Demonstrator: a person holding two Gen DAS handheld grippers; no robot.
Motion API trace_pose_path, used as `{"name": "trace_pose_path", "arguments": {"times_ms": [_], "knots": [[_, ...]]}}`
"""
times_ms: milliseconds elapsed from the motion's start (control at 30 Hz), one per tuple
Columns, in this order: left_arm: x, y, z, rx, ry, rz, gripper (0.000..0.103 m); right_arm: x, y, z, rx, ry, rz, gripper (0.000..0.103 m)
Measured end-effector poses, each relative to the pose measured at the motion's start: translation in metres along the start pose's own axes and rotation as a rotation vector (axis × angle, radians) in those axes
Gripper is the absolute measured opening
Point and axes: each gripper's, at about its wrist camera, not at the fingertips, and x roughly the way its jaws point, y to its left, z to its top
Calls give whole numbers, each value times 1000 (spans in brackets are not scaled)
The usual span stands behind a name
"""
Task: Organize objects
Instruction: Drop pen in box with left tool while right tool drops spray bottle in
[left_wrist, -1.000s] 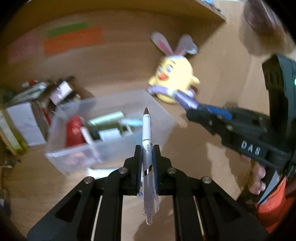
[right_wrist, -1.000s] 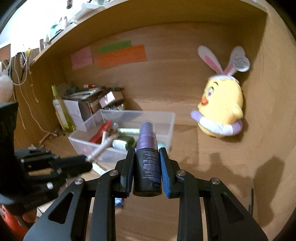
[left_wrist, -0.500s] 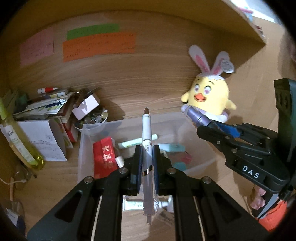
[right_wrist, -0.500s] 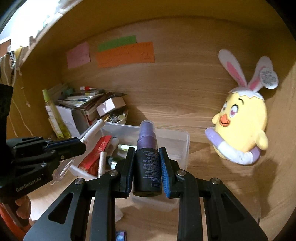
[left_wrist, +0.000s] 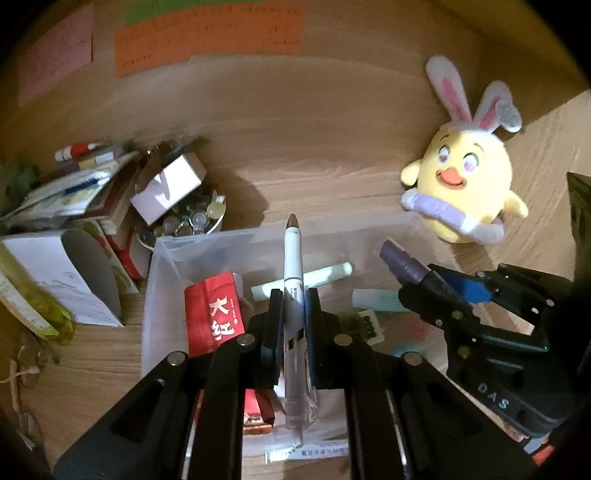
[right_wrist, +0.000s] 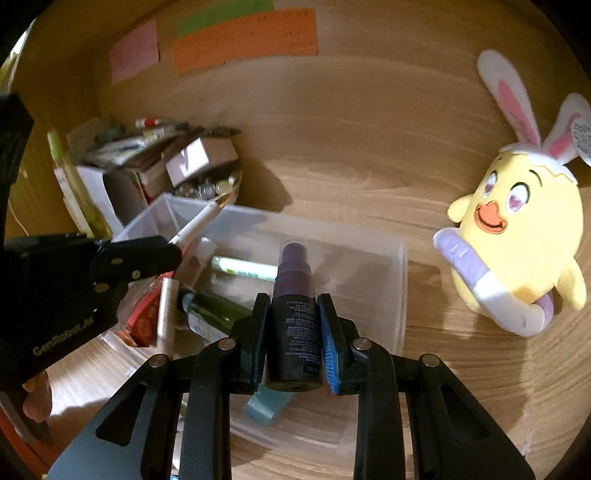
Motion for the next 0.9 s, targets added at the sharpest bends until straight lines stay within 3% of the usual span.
{"name": "trace_pose_path", "arguments": {"times_ms": [200,400,500,667,833,900], "knots": [[15,3,-3,-6,37,-6,10,18,5,-5,-33,47,-17,23],[5,3,-6,-2,35,-34,11,22,8,-7,-48,76,-17,23],[-7,5,-8,-2,19,-43,19,17,6,-8,-39,74,-11,25],[-35,2,-14,5,-32,-42,34,-3,6,-10,-29,39,1,36],[-62,-1,-24,18,-82,-38,56,-33,8,-19,-35,-11,9,47],[-71,-4,-31,28,-93,-34,57,-46,8,-27,-34,-24,24,50]]}}
